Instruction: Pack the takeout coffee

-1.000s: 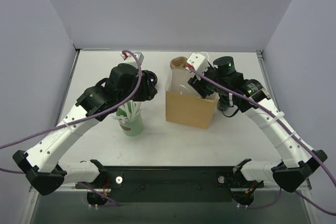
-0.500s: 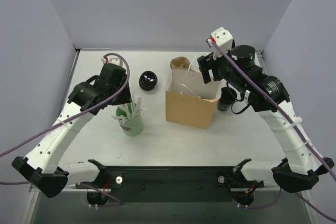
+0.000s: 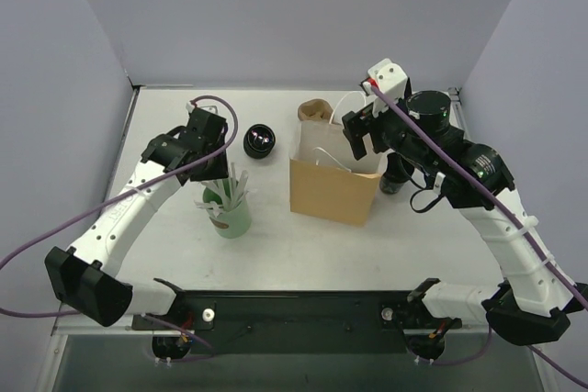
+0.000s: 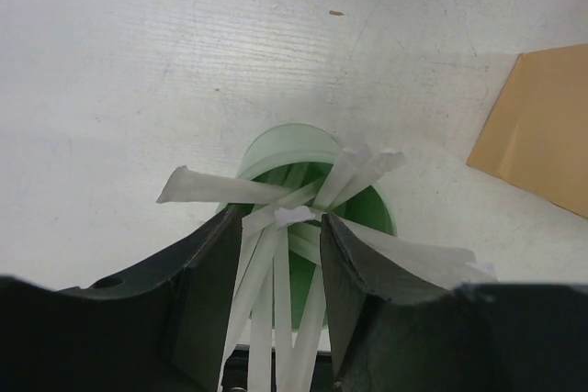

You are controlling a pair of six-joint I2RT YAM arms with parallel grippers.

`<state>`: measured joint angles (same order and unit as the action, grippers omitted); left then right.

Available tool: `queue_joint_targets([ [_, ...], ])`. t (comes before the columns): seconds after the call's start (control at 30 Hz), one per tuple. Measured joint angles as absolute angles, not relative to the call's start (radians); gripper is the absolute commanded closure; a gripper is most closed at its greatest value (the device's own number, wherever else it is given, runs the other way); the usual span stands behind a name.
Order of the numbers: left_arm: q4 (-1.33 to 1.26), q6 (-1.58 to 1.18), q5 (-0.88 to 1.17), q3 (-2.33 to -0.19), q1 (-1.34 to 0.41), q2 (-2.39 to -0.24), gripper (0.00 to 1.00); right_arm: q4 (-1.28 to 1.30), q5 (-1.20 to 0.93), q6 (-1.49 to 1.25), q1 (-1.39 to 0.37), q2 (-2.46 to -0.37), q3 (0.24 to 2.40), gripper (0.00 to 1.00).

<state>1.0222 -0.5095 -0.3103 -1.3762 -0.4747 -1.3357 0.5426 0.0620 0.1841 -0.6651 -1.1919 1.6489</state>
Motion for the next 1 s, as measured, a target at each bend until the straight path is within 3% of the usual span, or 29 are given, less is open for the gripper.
queue_joint_targets([
  [0.17,0.983,-0.495,-0.322,-1.358,-0.461,-1.357,0.53,0.543,0.052,0.208,-0.68,-1.184,1.634,0.21],
  [0.33,0.942,-0.48,-0.332,-1.312,-0.451,-1.357,0.71,0.543,0.047,0.225,-0.689,-1.182,1.622,0.21],
  [0.4,0.928,-0.474,-0.331,-1.302,-0.451,-1.357,0.84,0.543,0.046,0.231,-0.693,-1.181,1.622,0.21],
  [0.57,0.908,-0.465,-0.325,-1.3,-0.451,-1.352,0.95,0.543,0.046,0.241,-0.696,-1.18,1.622,0.21],
  [1.0,1.018,-0.494,-0.323,-1.478,-0.451,-1.216,0.99,0.543,0.045,0.267,-0.734,-1.179,1.629,0.2],
])
